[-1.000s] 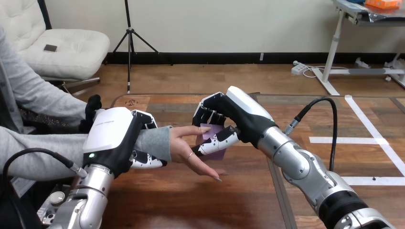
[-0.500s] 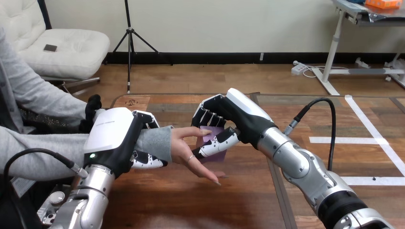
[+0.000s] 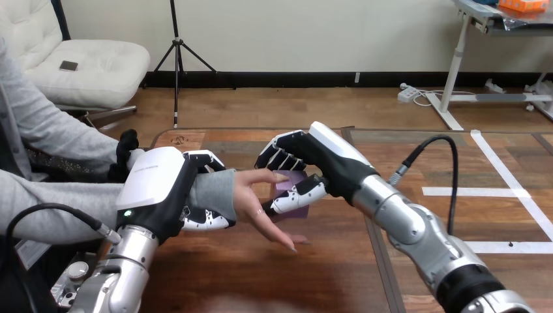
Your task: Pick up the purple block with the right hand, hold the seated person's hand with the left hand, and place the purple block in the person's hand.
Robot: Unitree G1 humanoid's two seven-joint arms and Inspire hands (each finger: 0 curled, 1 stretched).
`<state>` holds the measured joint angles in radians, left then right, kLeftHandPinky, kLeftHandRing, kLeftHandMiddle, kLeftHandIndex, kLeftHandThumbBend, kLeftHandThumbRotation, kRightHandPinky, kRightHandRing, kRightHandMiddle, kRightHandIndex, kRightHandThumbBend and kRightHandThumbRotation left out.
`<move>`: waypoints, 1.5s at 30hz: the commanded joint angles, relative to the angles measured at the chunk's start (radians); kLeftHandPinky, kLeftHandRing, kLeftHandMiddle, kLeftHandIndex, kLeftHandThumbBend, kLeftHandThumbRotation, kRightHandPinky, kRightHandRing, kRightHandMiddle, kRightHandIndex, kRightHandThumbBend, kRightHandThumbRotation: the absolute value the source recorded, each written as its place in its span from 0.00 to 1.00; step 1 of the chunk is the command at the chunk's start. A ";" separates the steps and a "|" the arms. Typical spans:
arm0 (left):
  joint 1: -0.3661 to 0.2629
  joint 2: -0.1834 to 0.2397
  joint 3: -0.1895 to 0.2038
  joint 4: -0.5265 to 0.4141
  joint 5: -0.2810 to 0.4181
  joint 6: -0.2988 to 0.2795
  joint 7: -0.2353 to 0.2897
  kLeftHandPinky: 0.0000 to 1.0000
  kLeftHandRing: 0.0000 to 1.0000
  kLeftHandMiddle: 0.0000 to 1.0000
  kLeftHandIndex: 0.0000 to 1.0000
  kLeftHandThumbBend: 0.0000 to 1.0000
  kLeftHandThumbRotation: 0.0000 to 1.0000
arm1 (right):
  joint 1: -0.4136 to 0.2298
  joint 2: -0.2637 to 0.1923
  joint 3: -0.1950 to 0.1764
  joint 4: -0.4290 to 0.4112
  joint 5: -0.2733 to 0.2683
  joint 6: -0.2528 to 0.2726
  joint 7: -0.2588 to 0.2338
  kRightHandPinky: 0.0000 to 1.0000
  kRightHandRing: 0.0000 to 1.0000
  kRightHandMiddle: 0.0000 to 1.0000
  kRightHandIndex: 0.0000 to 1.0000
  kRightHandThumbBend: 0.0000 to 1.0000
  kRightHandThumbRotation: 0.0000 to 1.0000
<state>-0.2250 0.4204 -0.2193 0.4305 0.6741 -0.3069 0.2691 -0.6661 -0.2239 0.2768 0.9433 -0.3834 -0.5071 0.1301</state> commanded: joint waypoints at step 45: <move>0.147 0.087 0.098 -0.287 -0.217 -0.059 -0.274 0.60 0.70 0.73 0.69 0.79 0.23 | 0.144 -0.106 -0.139 -0.136 0.216 -0.057 0.131 0.68 0.74 0.75 0.78 0.94 0.74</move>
<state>-0.0870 0.4907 -0.1393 0.1916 0.4817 -0.3465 0.0182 -0.5041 -0.2956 0.1793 0.8748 -0.1988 -0.5435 0.2549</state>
